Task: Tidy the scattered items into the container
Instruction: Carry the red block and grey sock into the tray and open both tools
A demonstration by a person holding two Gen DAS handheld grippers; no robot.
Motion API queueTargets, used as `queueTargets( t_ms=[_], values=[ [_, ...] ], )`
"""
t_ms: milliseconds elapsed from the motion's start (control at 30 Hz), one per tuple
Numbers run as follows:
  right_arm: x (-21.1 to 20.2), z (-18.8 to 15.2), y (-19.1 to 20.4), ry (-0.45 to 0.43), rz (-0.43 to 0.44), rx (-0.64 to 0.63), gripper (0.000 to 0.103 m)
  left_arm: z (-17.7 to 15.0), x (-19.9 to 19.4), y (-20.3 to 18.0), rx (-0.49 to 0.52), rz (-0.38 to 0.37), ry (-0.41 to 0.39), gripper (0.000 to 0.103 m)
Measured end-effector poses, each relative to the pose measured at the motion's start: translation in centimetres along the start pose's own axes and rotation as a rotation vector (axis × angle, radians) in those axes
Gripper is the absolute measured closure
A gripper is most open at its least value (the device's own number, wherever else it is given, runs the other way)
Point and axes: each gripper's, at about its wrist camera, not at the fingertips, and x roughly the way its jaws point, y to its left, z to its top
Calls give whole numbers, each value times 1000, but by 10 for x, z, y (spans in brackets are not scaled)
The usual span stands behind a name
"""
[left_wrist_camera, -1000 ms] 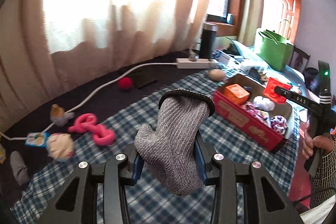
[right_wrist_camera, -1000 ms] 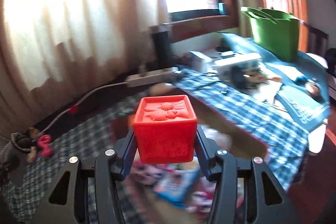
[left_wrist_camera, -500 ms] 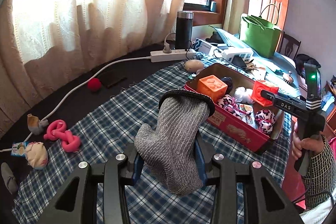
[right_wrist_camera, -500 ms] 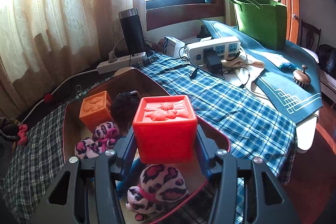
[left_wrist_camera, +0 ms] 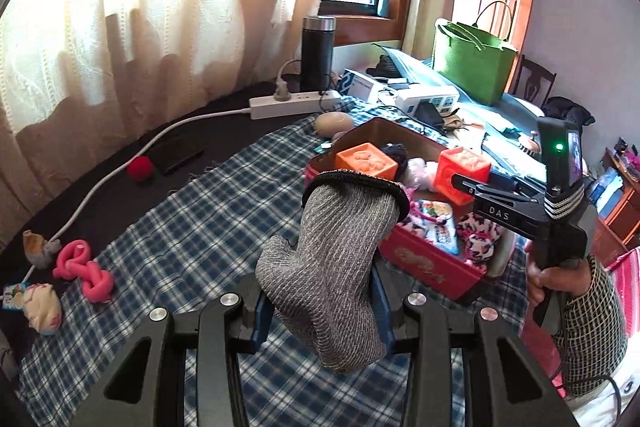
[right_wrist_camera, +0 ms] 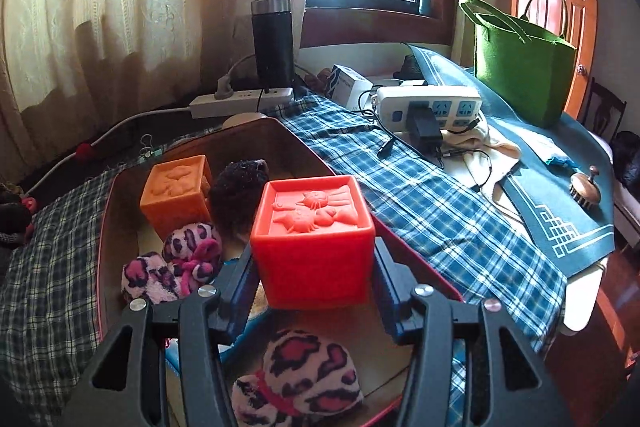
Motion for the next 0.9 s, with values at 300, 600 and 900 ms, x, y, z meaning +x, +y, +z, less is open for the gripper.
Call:
queueTargets(
  t_ms=[300, 600, 900],
  values=[
    [-47, 3, -37, -138, 19, 177, 22, 31, 34, -30, 5, -100, -5, 60],
    [-44, -1, -36, -122, 28, 202, 22, 48, 69, -74, 64, -169, -16, 13],
    [-43, -3, -20, -109, 61, 167, 22, 37, 57, -32, -57, -160, 15, 13]
  ],
)
